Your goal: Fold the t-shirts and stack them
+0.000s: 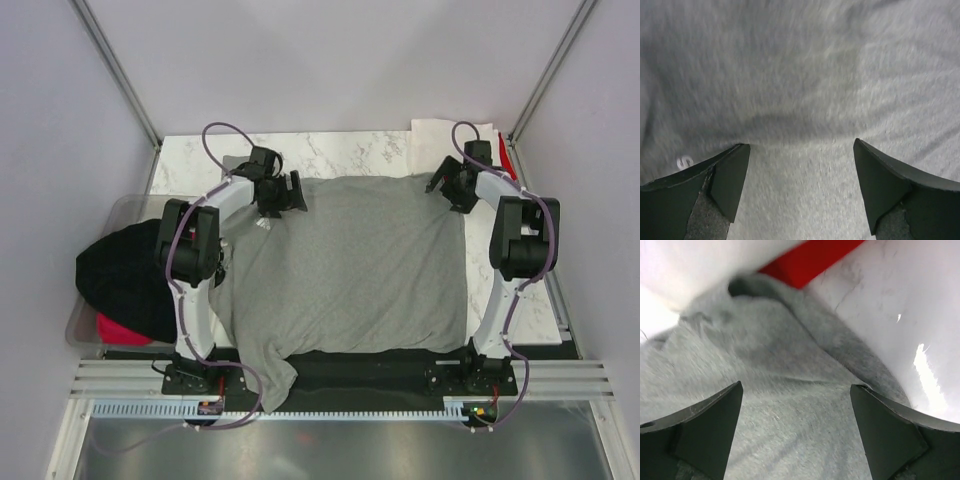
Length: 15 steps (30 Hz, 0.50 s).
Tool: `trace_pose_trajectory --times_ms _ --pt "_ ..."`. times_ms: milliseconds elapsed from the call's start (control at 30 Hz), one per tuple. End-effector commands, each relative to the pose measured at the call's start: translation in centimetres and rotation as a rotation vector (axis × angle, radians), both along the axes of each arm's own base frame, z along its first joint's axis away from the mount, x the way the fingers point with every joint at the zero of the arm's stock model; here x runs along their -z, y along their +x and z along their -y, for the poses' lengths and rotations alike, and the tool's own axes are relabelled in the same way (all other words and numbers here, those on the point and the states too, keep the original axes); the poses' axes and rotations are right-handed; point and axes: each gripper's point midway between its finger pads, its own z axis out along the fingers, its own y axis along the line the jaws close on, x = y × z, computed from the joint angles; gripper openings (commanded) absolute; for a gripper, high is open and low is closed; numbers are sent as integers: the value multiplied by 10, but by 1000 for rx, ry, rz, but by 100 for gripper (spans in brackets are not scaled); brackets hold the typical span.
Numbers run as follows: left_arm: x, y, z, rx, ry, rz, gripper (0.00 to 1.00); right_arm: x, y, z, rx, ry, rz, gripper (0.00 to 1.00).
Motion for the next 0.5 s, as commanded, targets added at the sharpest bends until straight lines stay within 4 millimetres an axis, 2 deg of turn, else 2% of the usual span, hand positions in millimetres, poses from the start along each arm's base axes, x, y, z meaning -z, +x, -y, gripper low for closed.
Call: trace_pose_trajectory --times_ms 0,33,67,100,133,167,200,233,267,333,367,400,433,467 --pt "-10 34 29 10 -48 60 91 47 -7 28 74 -40 -121 98" --pt "4 37 35 23 -50 38 91 51 -5 30 76 -49 -132 98" --pt "4 43 39 30 -54 43 91 49 -1 36 86 -76 -128 97" --pt "-9 58 47 39 -69 71 91 41 9 40 91 -87 -109 98" --pt "1 63 51 45 -70 53 91 42 13 45 101 -112 -111 98" --pt "-18 82 59 50 -92 100 91 31 25 51 111 -122 -80 98" --pt "-19 84 63 58 -100 87 90 29 28 54 114 -125 -80 98" --pt "-11 88 65 59 -104 73 91 29 31 57 119 -129 -83 98" --pt "-30 100 71 67 -123 118 90 17 43 63 129 -134 -52 98" --pt "-37 104 72 73 -122 120 90 9 46 65 125 -131 -56 98" --pt "-50 108 72 75 -127 145 91 -2 53 65 118 -130 -31 98" --pt "-56 107 71 75 -125 147 91 -13 54 62 99 -127 -18 97" --pt "-74 105 71 79 -131 170 91 -21 55 60 88 -121 -3 98" --pt "-84 101 70 80 -132 177 91 -30 55 56 59 -109 8 97"
